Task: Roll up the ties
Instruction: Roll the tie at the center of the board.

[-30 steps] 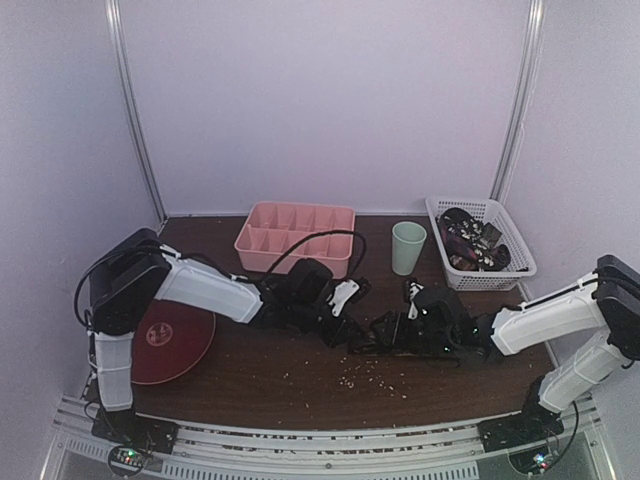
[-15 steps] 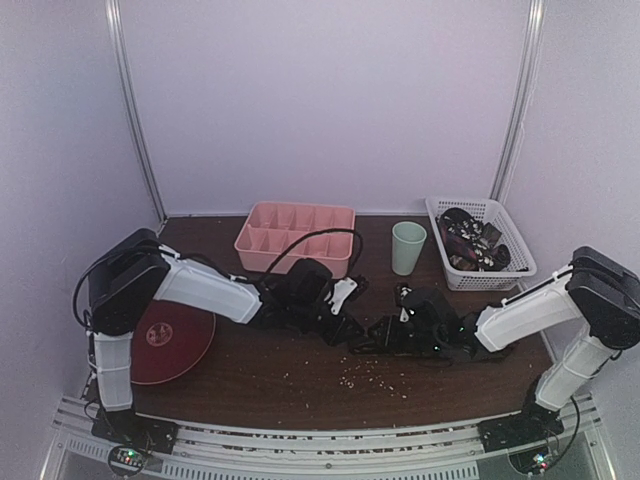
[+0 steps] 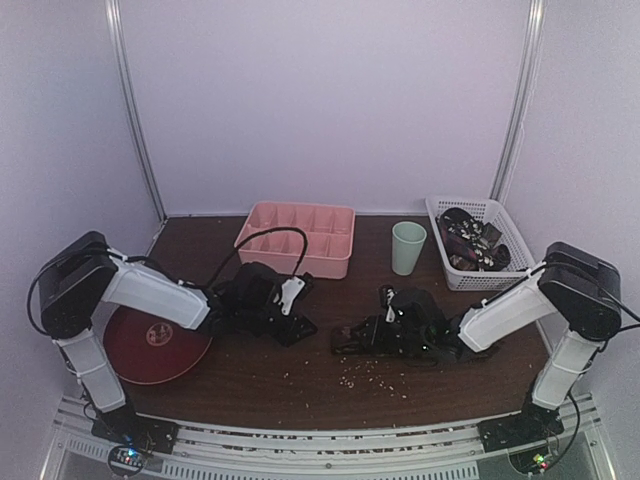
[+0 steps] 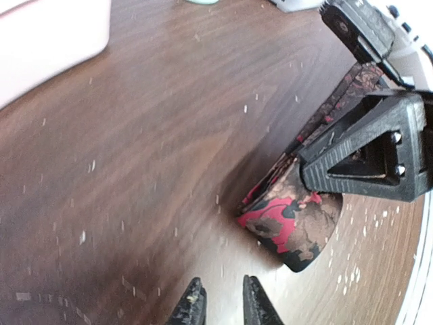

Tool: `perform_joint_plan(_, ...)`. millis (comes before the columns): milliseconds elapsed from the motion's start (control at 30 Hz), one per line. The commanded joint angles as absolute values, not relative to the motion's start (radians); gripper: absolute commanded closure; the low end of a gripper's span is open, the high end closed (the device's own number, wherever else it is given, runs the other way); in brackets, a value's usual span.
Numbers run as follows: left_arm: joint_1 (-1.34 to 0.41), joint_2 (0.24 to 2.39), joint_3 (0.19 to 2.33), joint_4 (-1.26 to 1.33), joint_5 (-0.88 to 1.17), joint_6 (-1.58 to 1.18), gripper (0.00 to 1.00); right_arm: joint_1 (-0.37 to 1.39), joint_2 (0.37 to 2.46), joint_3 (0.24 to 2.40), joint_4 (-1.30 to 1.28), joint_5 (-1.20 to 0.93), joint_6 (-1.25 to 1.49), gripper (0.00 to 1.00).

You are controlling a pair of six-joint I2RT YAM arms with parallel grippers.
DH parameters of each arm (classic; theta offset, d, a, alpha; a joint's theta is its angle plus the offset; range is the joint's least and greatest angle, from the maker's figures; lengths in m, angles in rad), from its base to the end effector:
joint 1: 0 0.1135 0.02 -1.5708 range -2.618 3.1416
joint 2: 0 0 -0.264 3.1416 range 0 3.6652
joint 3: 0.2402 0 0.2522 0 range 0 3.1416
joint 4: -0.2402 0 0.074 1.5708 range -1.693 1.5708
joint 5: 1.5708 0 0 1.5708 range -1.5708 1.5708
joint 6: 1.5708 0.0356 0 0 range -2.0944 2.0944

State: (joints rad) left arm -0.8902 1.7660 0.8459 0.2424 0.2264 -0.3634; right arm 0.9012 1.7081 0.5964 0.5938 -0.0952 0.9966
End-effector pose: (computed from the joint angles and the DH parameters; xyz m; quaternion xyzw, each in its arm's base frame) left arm 0.2153 -0.2786 0.1458 0.2804 0.8526 -0.3342 0.2878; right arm 0.1920 0.2480 0.1278 0.0173 0.8638 0.4319 0.2590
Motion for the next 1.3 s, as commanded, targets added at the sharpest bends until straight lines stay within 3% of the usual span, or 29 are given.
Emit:
perform_joint_plan(0, -0.890, 1.711, 0.766, 0.325, 0.223, -0.384, 0.81, 0.947, 1.749, 0.627, 0.593, -0.129, 1.068, 0.71)
perform_joint_plan(500, -0.899, 1.806, 0.731, 0.486, 0.357, -0.458, 0.95, 0.961, 1.696, 0.539, 0.607, -0.061, 1.097, 0.72)
perform_joint_plan(1267, -0.911, 1.888, 0.848, 0.518, 0.484, -0.495, 1.00, 0.948, 1.663, 0.510, 0.603, -0.023, 1.044, 0.72)
